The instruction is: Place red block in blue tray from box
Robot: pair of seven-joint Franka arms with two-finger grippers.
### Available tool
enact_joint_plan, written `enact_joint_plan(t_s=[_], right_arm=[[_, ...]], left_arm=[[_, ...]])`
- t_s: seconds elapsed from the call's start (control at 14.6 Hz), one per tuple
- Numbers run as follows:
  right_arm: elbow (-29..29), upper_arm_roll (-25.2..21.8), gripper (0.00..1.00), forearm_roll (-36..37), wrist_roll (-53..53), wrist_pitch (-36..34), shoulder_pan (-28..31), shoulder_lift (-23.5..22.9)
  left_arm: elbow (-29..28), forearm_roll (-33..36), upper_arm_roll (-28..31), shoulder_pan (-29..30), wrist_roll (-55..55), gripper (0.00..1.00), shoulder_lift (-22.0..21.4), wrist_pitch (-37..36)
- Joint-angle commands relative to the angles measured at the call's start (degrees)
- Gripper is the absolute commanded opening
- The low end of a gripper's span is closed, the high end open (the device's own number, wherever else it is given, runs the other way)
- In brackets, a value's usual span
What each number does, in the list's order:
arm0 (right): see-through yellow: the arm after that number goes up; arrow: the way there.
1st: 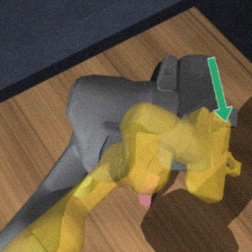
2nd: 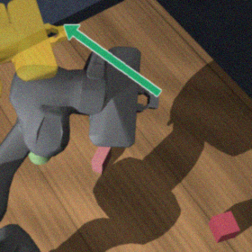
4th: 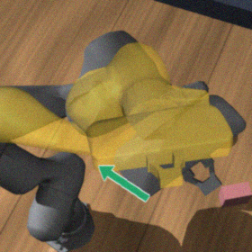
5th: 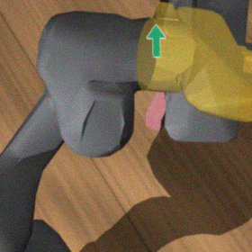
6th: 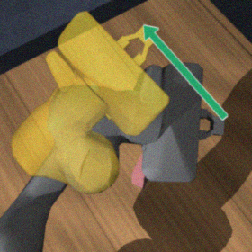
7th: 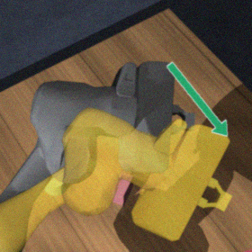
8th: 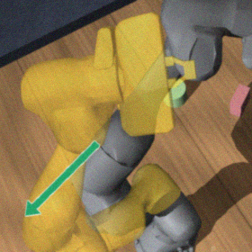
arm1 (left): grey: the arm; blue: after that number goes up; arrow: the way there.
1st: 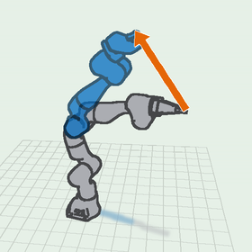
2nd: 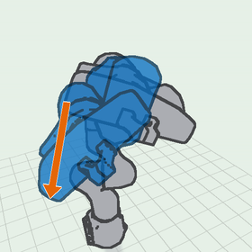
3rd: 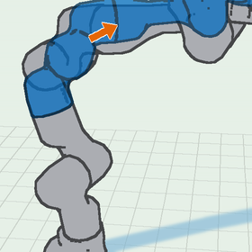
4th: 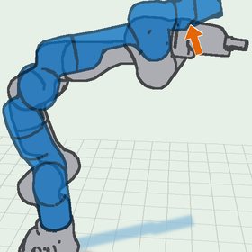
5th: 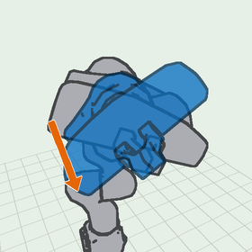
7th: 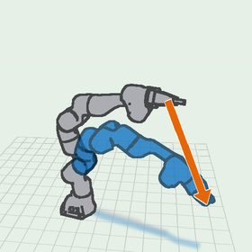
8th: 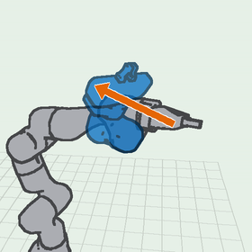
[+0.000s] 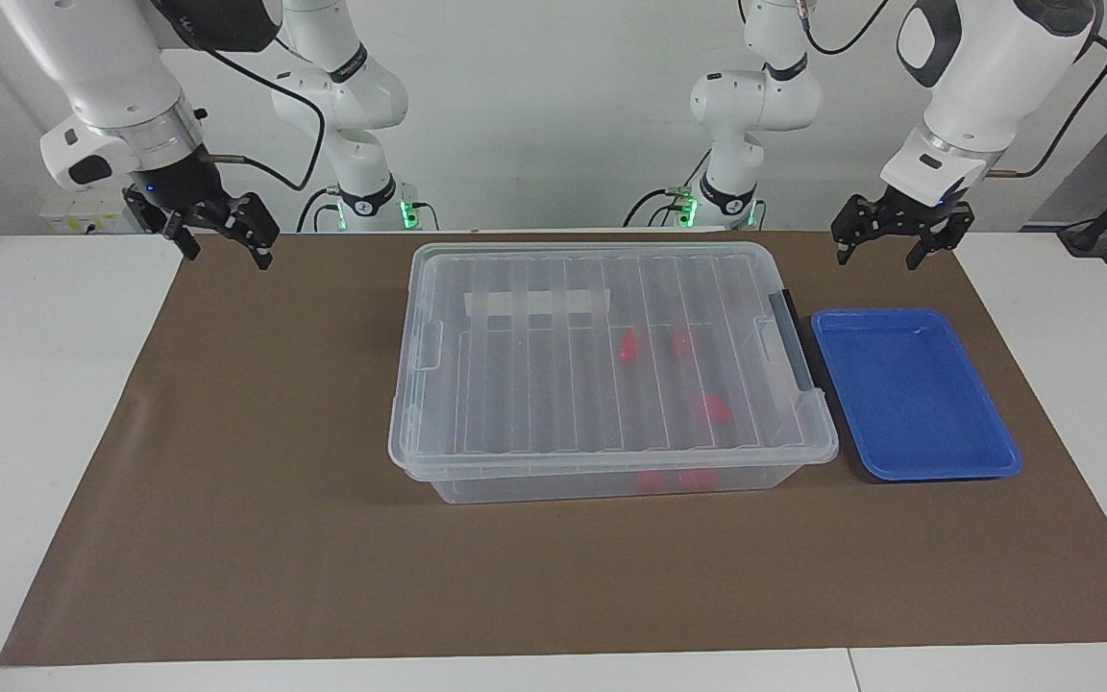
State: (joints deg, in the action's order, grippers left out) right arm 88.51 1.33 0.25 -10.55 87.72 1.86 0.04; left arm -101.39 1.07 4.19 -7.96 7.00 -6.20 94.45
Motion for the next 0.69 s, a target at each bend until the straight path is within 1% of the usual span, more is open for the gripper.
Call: enact_joint_plan(t_s=[0.0,0.62], right_arm=[[-0.1,0.5,1.0,-0.7,0.8,-0.5,0.5,0.0],[1.0,0.5,1.0,-0.9,0.1,-0.3,0.5,0.6]], left_arm=[[0.2,0.2,0.0,0.1,-0.5,1.0,-0.6,-1.2],[0.2,0.2,0.0,0.1,-0.5,1.0,-0.6,-1.2]])
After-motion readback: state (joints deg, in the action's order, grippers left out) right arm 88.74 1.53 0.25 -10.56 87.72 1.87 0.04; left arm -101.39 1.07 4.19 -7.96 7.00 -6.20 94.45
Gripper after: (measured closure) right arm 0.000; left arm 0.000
